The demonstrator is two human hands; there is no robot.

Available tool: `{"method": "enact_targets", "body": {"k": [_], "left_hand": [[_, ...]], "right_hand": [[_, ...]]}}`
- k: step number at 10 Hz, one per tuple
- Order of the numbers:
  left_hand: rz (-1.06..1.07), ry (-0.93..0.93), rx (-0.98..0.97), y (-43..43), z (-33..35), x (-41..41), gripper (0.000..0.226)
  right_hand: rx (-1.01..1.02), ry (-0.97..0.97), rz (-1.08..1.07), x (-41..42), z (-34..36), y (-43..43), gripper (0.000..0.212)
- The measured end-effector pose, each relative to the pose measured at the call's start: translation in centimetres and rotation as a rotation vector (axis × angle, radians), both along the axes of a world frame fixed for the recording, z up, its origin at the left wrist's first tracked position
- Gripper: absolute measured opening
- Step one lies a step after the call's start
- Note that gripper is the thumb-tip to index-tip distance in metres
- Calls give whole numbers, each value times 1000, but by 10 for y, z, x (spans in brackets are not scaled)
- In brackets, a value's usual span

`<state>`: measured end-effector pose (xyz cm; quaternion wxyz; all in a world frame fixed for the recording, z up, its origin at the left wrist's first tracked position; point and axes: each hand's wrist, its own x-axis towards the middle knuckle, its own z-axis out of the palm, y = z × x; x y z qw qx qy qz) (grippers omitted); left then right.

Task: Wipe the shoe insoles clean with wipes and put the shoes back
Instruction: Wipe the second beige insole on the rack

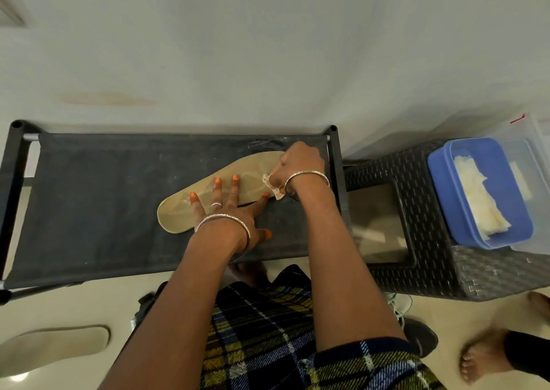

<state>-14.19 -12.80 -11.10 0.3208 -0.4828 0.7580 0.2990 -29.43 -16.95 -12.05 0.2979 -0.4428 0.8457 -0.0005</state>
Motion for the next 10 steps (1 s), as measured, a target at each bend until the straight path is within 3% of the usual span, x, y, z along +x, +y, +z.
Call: {"method": "enact_targets", "body": {"k": [2,4,6,7,9,10], "left_hand": [[0,2,-1,2,-1,-11,75],[-3,5,12,3,0,-18,75],[-1,7,-4,4,1,-20,75],[-4,4,-2,4,1,-19,75],[-5,1,17,2,4,-18,74],[-4,0,9,2,2,-19,73]], "right_hand": [[-358,-94,-33,2,-1,4,3],[-10,18,-70,-17,-6,3,33],[-372,-106,-27,-2,-6,3,7],[-393,-102,-30,-4,-9,3,9],[-145,98,-165,-42,-11,4,20],[-193,66,-107,-36,-8,6,11]]}}
